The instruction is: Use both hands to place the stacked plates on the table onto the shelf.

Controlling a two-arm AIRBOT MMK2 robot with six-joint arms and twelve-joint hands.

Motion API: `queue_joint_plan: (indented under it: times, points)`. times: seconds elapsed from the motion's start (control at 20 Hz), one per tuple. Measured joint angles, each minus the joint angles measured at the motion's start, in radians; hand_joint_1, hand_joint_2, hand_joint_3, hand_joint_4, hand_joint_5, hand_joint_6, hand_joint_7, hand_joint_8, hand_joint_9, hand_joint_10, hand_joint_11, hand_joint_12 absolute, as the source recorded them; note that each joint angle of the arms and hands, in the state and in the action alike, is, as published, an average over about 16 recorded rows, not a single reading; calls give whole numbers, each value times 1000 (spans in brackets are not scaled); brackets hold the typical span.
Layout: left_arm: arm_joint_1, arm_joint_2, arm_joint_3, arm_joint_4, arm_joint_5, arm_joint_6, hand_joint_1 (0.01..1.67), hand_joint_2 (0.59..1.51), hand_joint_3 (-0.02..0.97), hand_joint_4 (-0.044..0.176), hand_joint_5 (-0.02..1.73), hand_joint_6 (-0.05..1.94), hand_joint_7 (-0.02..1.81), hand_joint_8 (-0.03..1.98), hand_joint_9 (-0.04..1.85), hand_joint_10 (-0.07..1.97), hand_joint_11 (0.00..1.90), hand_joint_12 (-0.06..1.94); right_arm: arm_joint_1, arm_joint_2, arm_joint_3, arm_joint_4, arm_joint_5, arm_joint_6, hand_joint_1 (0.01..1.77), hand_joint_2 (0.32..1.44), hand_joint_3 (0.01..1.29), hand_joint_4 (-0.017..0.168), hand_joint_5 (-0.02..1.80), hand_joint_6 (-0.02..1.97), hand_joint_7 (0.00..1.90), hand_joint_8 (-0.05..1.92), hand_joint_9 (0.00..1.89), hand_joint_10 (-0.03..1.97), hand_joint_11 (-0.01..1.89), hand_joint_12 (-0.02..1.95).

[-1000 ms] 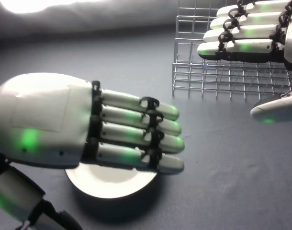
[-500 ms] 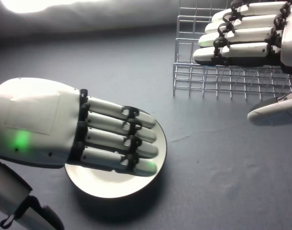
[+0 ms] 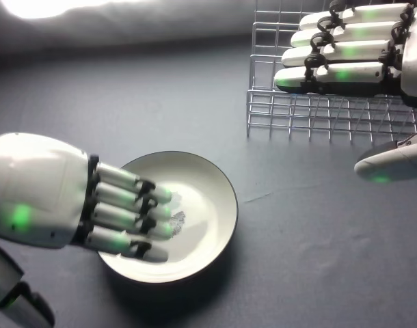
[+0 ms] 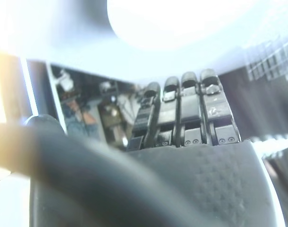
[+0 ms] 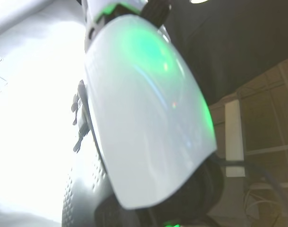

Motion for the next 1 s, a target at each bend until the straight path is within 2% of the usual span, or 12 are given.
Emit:
queue_joint_plan:
  times: [0.5, 1.0]
  points:
    - [74, -46, 107, 26, 34, 57, 17, 1118, 35, 6, 21, 12, 15, 9, 21, 20, 20, 3, -1, -3, 6, -30, 17, -10, 13, 1235, 14, 3, 82, 19, 82, 4, 81, 9, 21, 147]
    - [107, -91, 193, 17, 54, 79, 14, 1115, 31, 4, 18, 5, 14, 8, 20, 20, 18, -2, -7, -40, 67, -140, 107, -14, 13, 1234, 14, 4, 91, 19, 93, 5, 91, 8, 14, 244]
